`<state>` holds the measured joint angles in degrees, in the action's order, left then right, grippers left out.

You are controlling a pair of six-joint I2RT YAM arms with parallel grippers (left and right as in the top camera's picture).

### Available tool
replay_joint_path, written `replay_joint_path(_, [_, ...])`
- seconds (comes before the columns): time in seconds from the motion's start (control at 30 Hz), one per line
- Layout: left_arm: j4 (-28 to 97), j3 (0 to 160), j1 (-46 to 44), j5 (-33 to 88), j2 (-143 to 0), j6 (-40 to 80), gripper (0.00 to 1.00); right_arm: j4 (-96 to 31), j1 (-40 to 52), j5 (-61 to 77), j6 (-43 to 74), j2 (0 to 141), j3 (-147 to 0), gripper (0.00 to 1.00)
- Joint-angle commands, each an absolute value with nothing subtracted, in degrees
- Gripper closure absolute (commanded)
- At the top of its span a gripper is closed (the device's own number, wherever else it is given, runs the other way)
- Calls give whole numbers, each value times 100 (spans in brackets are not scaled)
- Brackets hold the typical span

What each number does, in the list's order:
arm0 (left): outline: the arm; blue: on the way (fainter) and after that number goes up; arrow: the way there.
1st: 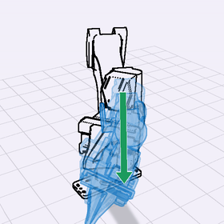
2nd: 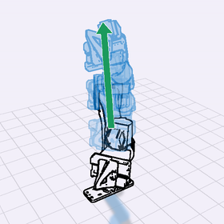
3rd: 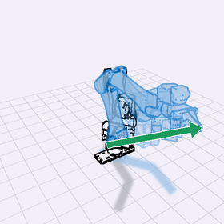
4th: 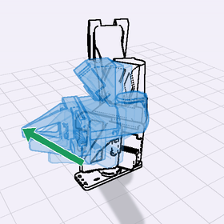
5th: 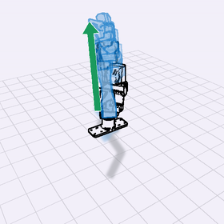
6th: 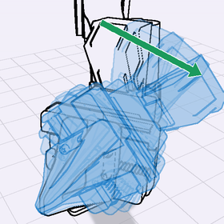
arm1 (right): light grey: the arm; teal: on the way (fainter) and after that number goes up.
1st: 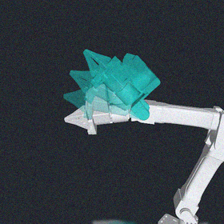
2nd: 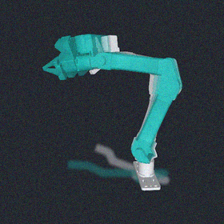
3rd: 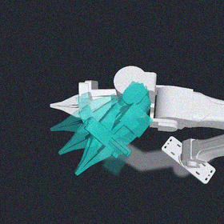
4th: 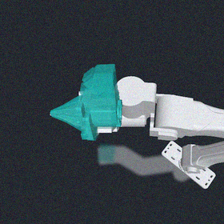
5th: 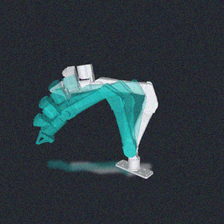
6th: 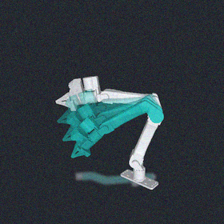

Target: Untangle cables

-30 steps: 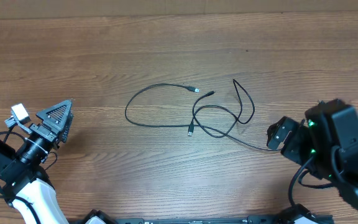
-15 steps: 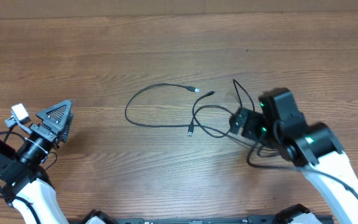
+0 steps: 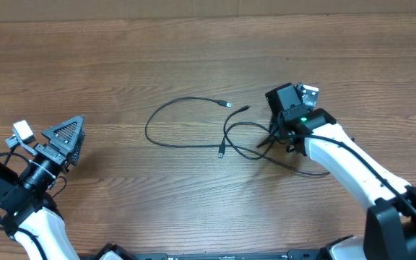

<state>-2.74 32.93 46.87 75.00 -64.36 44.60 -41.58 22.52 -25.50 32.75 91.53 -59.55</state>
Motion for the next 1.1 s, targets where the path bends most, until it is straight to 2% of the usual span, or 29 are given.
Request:
replay_joint_path(0.0, [-281,3389,4707,7585,-6407,4329,0,-4125,2233,-2891,3269,9120,-5977,79])
replay_joint_path(0.03, [-281,3389,4707,7585,-6407,4329,0,-4174,2233,-2893,3267,9080,-6038,95])
replay_joint_path(0.07, [-281,3389,4707,7585,-6407,4329,0,-4272,2233,-2893,3267,9041,-6136,96])
replay_joint_path(0.43, [-281,3389,4707,7585,-6407,4329,0,-6263,2233,-3841,2646,8077,-9006,96])
replay_joint_path(0.57, [-281,3389,4707,7588,-6407,4329,0,-6276,2233,-4064,2556,7649,-10068,96])
replay_joint_path(0.73, [-281,3389,4707,7585,-6407,4329,0,-5889,2235,-3992,1863,7234,-10866,96])
replay_joint_path(0.87, [-281,3389,4707,7585,-6407,4329,0,-5822,2244,-2779,1319,6842,-11083,96])
replay_joint_path(1.07, [-281,3389,4707,7585,-6407,4329,1,-5653,2244,458,-102,6381,-11083,96])
